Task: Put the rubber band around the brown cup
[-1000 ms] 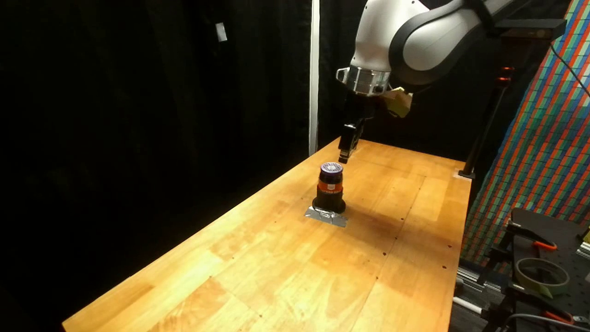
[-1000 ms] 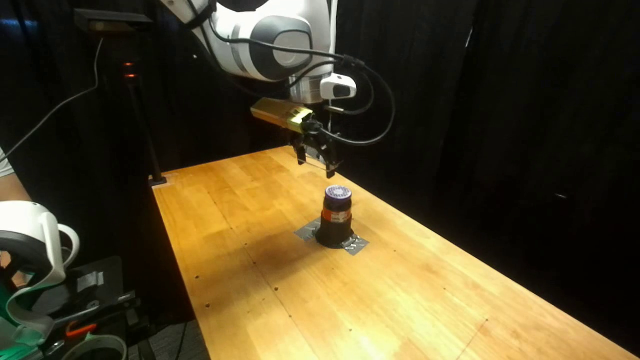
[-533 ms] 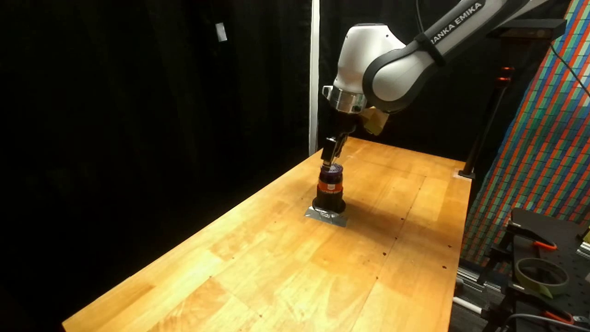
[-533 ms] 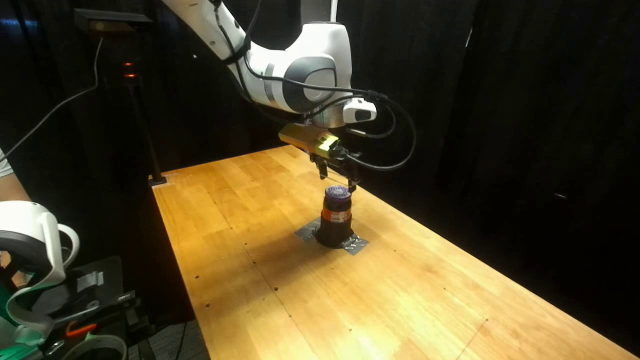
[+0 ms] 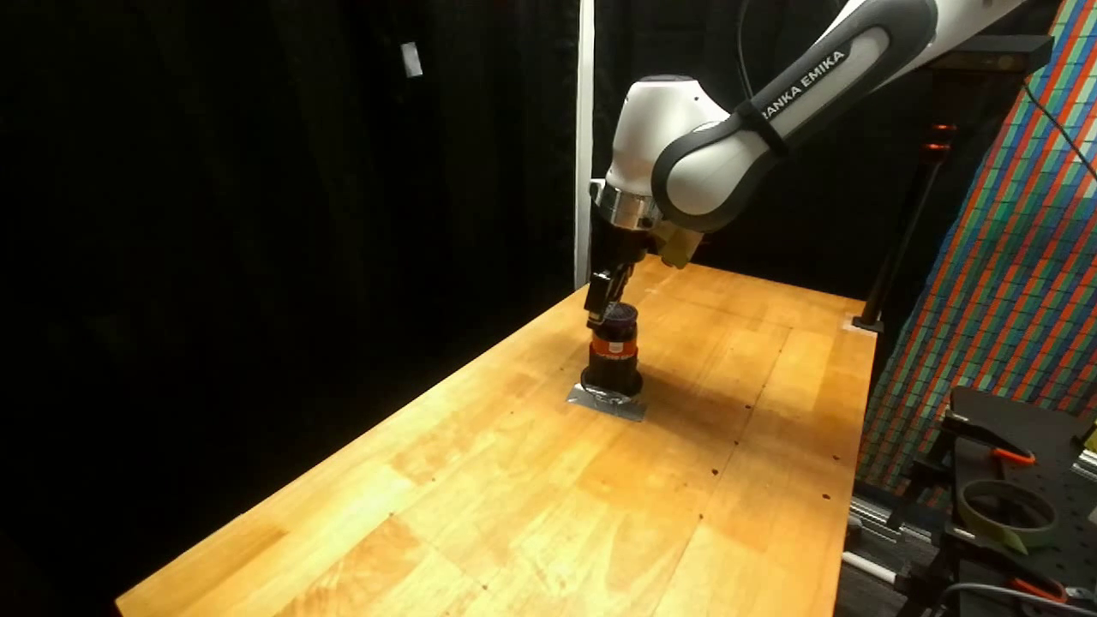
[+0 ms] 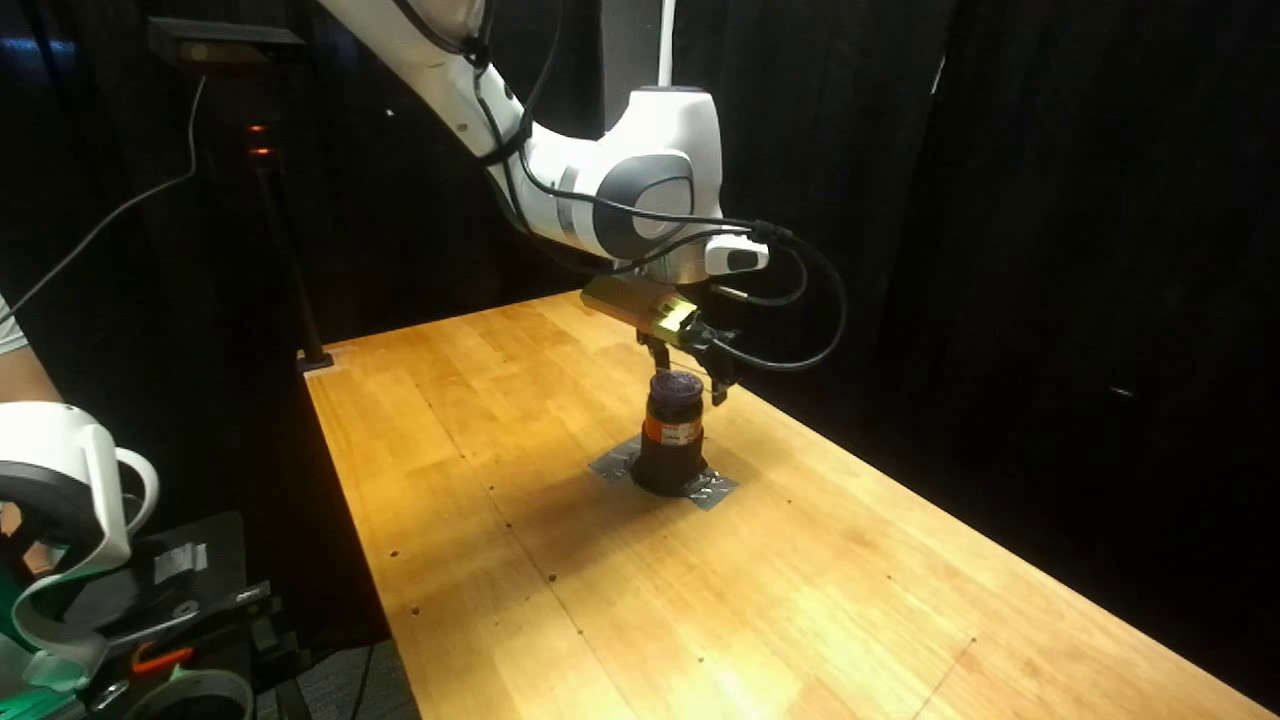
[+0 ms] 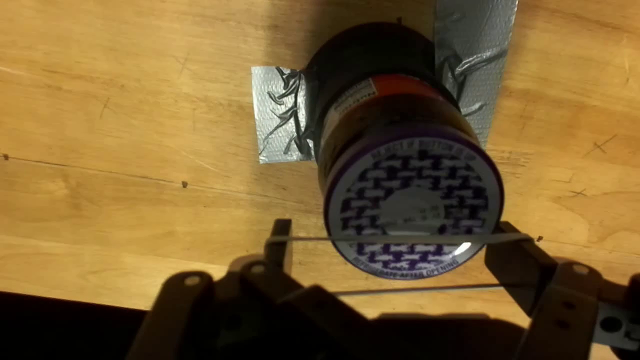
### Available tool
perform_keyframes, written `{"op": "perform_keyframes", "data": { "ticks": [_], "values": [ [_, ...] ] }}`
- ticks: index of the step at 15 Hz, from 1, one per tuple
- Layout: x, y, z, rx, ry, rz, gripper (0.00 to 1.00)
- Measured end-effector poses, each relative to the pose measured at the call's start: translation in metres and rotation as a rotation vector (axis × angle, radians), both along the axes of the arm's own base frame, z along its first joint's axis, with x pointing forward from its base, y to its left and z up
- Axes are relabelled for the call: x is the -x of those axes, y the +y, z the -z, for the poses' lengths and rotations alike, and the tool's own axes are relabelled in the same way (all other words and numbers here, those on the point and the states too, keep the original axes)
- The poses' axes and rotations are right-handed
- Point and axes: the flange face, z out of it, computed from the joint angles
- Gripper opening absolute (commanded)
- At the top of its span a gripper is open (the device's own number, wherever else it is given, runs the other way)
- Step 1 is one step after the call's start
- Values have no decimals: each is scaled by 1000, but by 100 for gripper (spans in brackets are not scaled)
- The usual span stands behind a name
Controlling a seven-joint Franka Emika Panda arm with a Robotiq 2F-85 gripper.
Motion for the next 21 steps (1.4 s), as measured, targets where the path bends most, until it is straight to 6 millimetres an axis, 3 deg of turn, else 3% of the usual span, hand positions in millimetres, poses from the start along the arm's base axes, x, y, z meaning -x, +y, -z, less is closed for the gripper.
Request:
{"op": "perform_keyframes", "data": {
  "ticks": [14, 21],
  "values": [
    [2, -9, 18, -27, 33, -26, 100],
    [30, -29, 14, -132, 122, -47, 100]
  ]
}}
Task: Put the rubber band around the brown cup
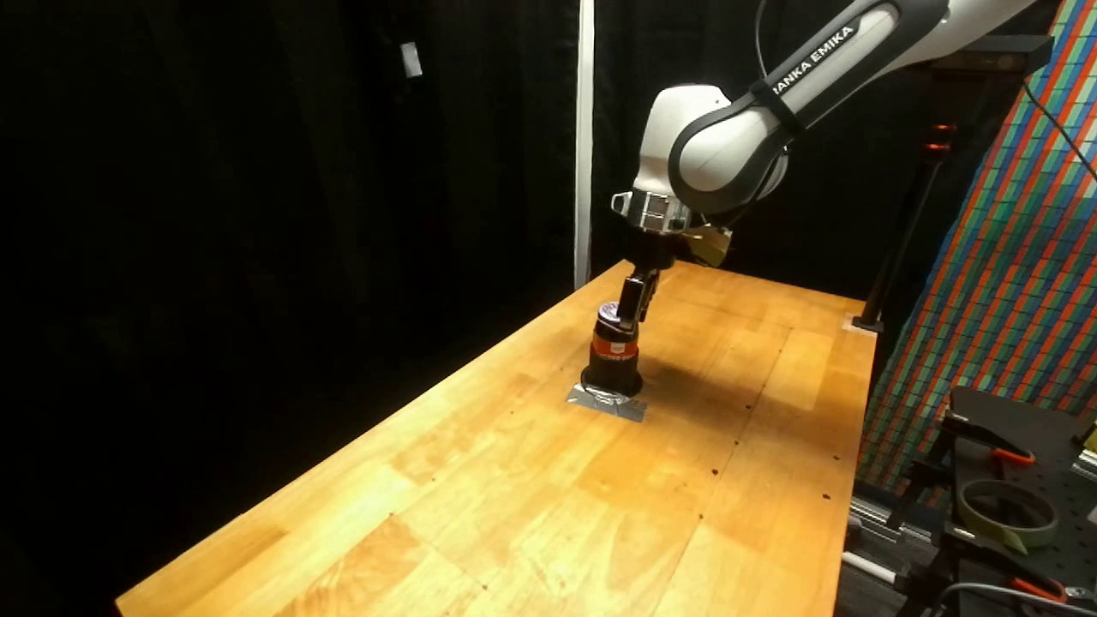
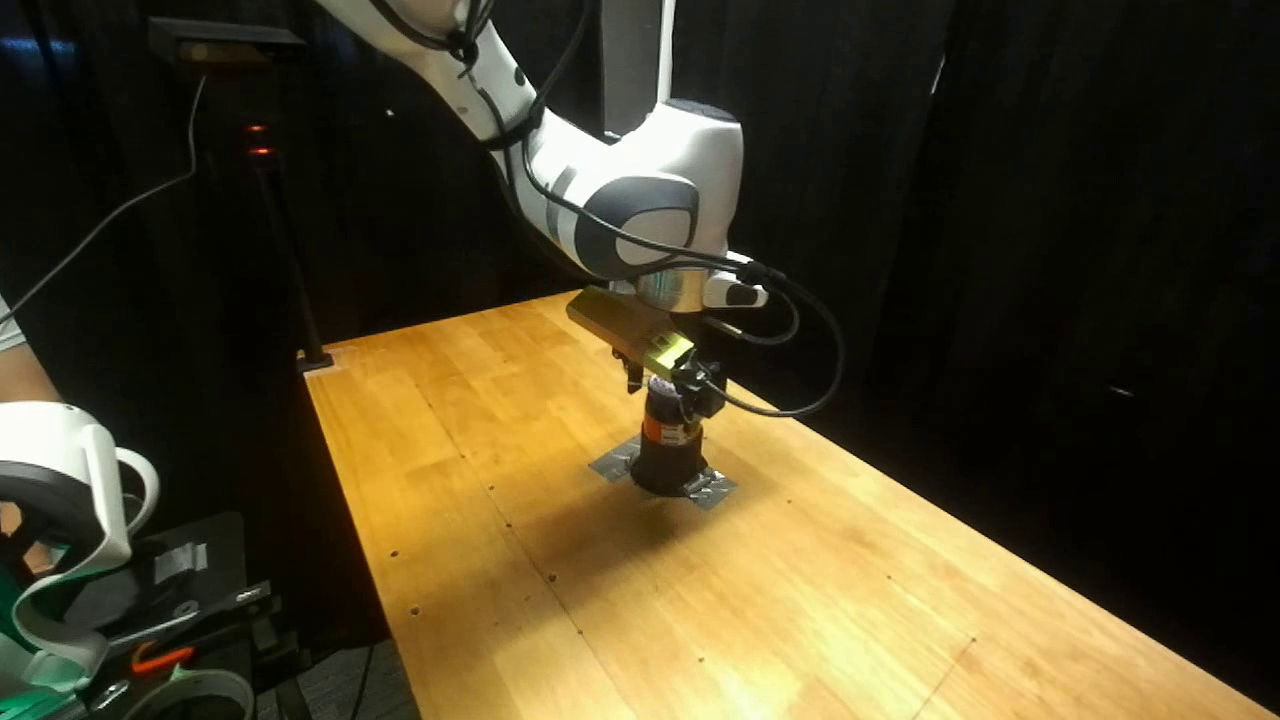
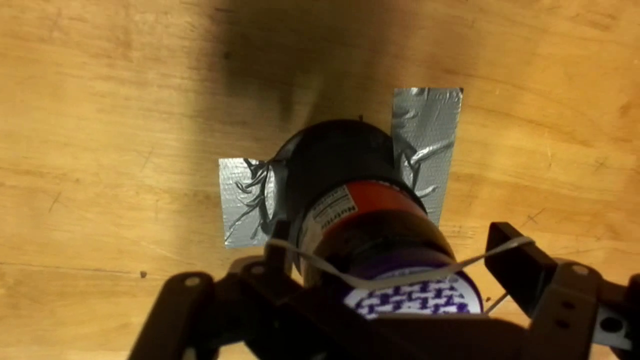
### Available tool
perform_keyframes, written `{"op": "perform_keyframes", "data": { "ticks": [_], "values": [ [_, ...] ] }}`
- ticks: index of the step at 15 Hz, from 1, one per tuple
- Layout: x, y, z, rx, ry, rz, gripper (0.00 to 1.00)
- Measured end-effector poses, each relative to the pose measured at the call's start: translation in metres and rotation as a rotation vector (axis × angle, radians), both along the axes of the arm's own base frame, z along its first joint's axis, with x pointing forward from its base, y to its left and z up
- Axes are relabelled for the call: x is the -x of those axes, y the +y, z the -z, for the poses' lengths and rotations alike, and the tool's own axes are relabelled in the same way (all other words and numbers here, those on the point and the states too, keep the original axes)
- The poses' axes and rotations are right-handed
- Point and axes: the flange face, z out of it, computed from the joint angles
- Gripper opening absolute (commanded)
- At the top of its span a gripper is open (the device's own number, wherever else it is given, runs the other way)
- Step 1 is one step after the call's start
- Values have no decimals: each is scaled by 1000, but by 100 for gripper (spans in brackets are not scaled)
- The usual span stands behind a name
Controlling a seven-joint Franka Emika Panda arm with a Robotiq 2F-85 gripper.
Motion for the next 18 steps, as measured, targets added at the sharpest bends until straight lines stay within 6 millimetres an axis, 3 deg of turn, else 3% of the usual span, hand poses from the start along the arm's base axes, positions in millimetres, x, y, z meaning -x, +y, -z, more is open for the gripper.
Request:
{"op": "perform_keyframes", "data": {
  "ticks": [1, 2, 4, 11, 14, 18],
  "values": [
    [5, -3, 0, -8, 9, -3, 100],
    [10, -6, 1, -15, 18, -5, 75],
    [17, -10, 2, -20, 29, -11, 68],
    [46, -14, 7, 1, -42, -5, 15],
    [65, -13, 9, 21, -153, 0, 9],
    [92, -14, 6, 36, -376, 47, 14]
  ]
}}
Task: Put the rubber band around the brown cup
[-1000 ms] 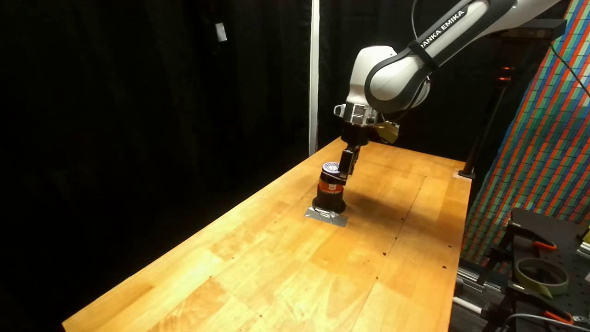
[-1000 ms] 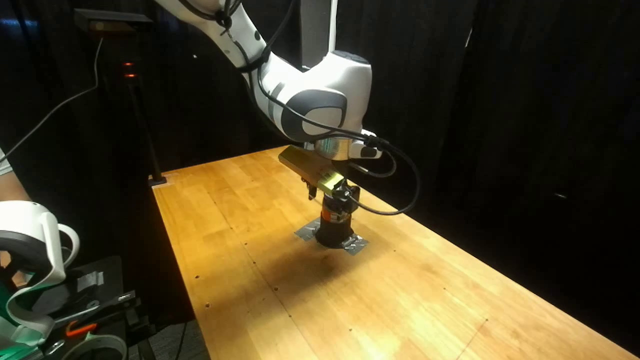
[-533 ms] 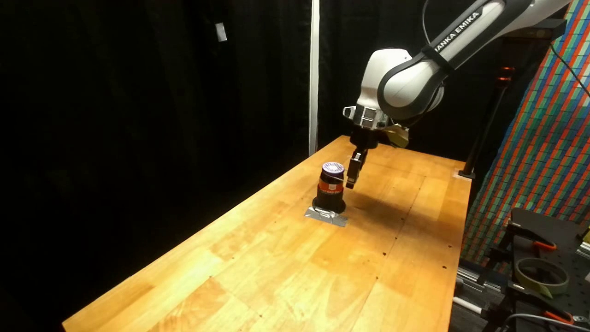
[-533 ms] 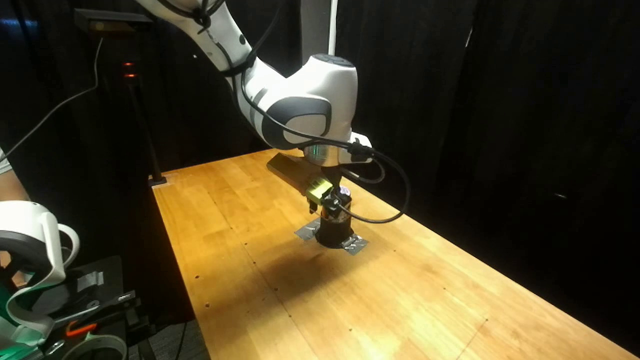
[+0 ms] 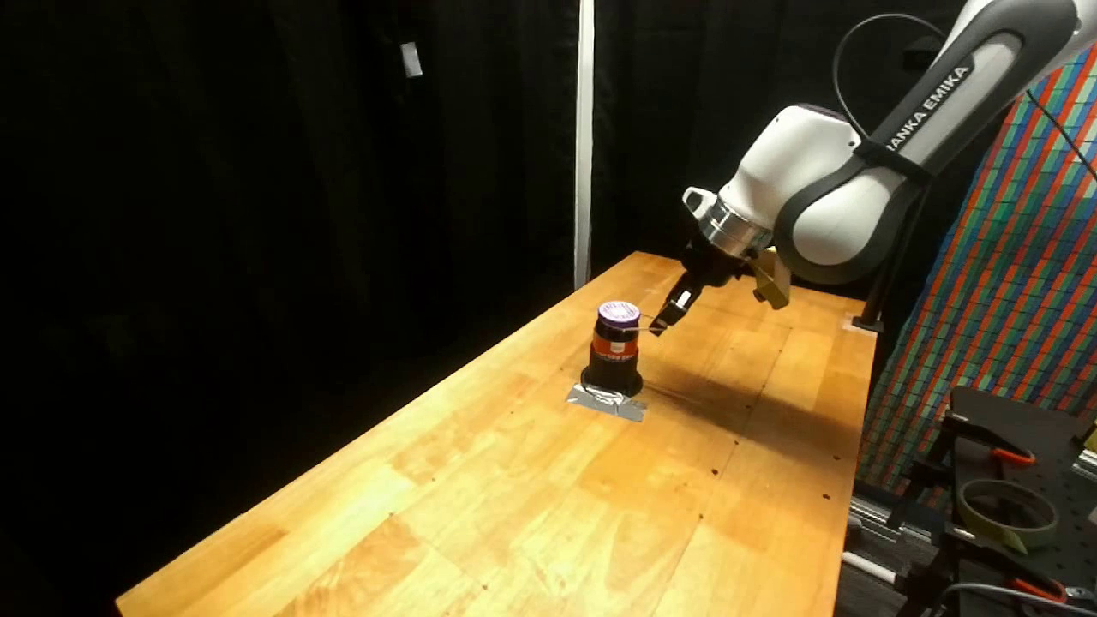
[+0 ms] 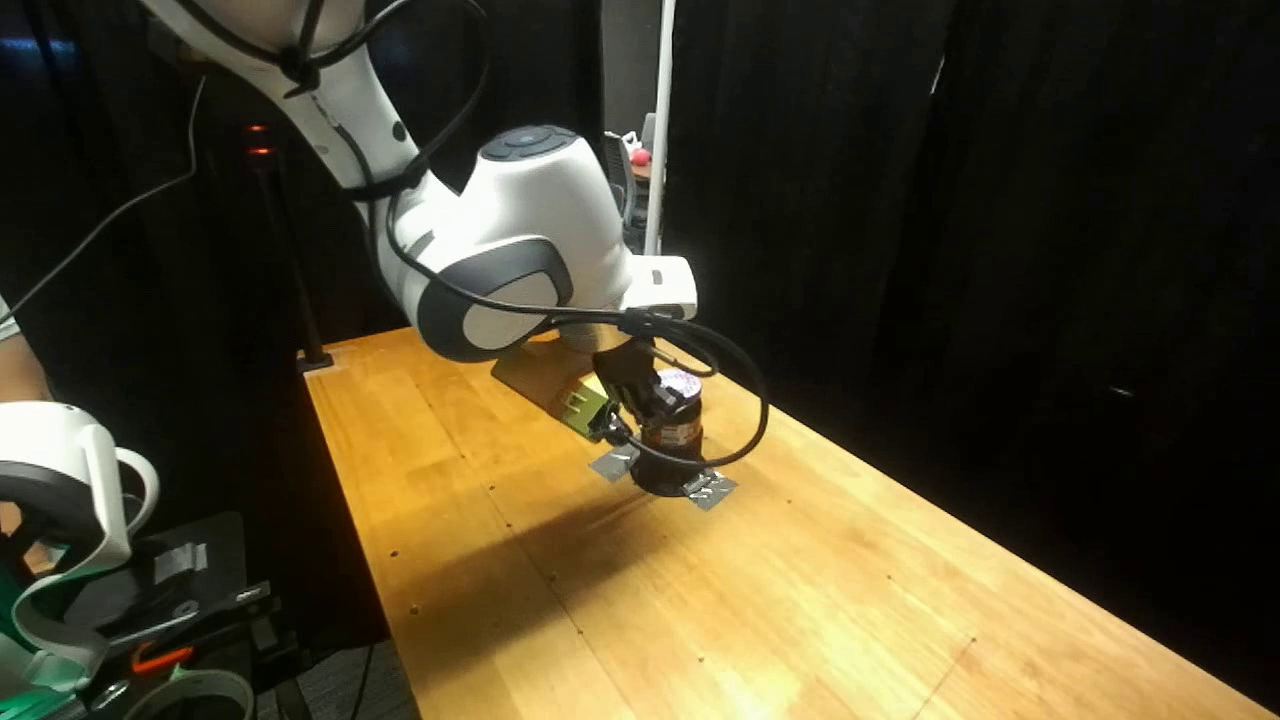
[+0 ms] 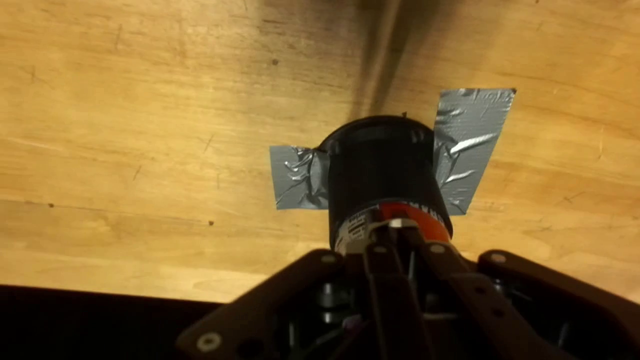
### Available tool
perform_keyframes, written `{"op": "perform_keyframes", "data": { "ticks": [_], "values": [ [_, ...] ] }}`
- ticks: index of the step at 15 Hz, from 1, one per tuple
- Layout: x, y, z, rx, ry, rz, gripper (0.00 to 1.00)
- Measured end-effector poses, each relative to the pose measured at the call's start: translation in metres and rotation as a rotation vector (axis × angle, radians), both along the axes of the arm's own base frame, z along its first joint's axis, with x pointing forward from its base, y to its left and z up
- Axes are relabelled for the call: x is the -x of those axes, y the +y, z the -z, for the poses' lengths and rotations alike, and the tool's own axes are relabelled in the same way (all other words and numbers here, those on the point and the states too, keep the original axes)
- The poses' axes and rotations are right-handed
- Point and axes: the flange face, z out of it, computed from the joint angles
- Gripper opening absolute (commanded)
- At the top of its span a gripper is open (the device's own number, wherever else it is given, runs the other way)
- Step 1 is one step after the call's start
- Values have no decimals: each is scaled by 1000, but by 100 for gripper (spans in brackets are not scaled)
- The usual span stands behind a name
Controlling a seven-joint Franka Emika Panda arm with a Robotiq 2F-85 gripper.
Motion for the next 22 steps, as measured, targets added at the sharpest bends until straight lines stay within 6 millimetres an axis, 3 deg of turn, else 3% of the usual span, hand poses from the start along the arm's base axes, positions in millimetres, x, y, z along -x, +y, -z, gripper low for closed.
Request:
{"op": "perform_keyframes", "data": {
  "ticks": [4, 8, 18, 20, 21, 22],
  "values": [
    [29, -9, 2, 1, -191, 50, 14],
    [54, -2, 6, -19, -296, 67, 12],
    [87, 16, 18, -119, -498, 32, 12],
    [96, 17, 23, -130, -544, 31, 38],
    [98, 17, 26, -134, -555, 30, 14],
    [99, 17, 29, -133, -548, 30, 19]
  ]
}}
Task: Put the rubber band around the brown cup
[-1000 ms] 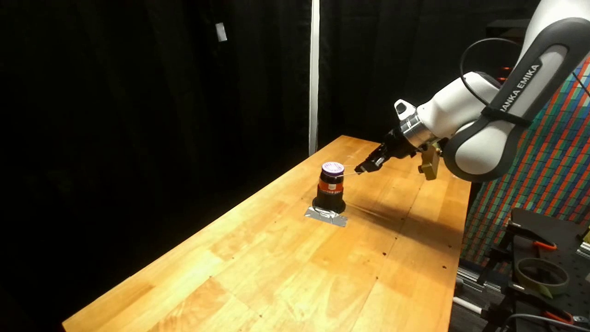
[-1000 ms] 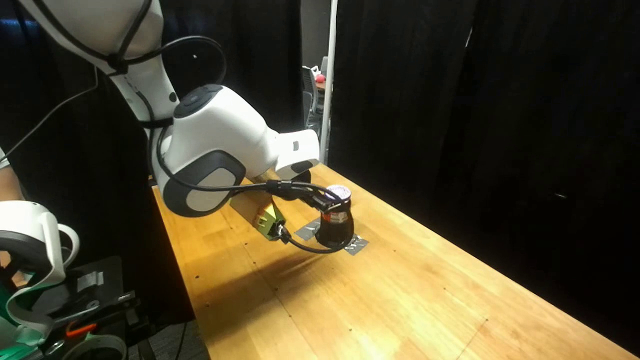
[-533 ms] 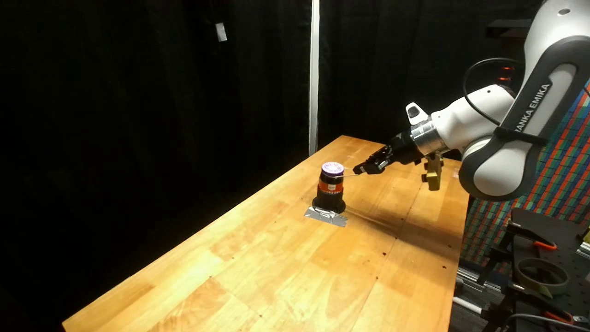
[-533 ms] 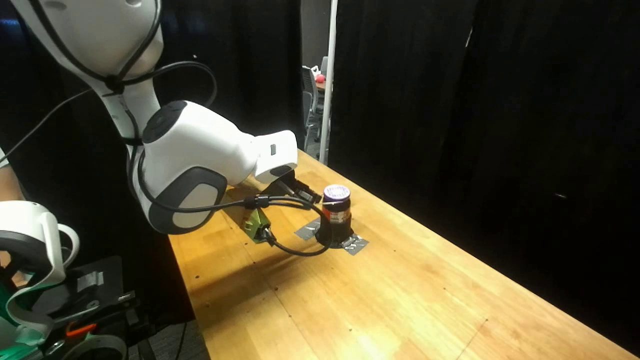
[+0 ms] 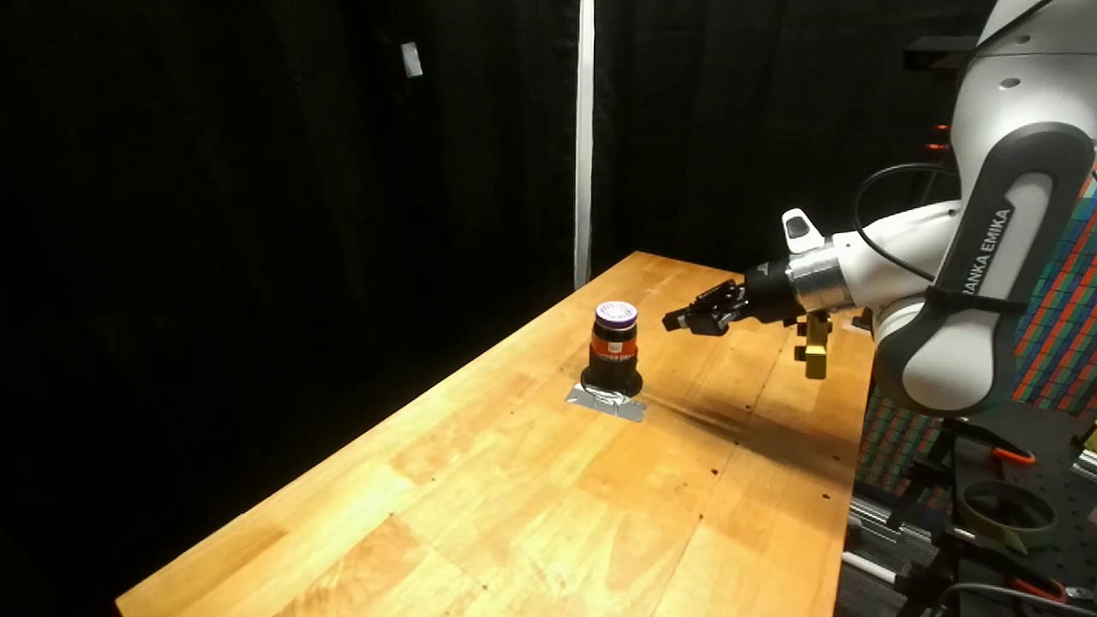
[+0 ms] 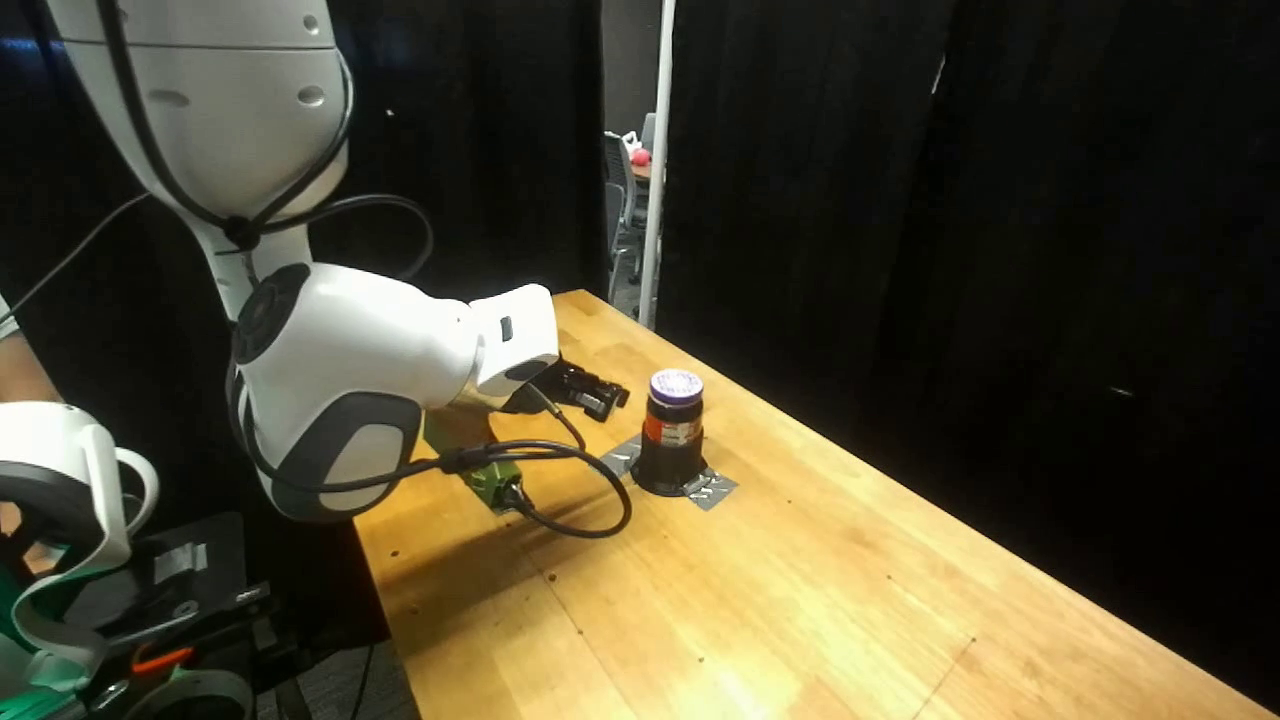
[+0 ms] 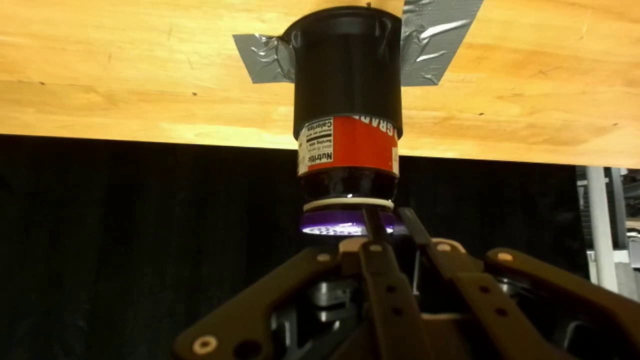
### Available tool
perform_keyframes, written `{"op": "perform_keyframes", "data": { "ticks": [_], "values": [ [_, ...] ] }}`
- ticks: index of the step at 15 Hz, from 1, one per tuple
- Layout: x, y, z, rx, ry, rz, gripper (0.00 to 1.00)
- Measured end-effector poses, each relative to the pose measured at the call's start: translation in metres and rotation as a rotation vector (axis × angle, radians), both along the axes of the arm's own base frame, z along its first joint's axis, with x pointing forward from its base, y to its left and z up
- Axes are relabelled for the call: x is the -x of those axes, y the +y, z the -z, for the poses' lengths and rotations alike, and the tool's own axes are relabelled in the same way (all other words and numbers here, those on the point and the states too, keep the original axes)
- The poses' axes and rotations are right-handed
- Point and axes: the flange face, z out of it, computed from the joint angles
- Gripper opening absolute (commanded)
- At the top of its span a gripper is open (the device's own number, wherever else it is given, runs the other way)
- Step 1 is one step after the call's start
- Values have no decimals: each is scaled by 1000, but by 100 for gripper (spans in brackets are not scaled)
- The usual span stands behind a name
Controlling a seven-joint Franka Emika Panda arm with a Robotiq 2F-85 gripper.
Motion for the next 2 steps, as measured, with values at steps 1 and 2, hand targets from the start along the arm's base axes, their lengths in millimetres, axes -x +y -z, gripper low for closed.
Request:
{"op": "perform_keyframes", "data": {
  "ticks": [1, 2],
  "values": [
    [0, 0, 1, 1, 5, 0, 29],
    [0, 0, 1, 1, 6, 0, 36]
  ]
}}
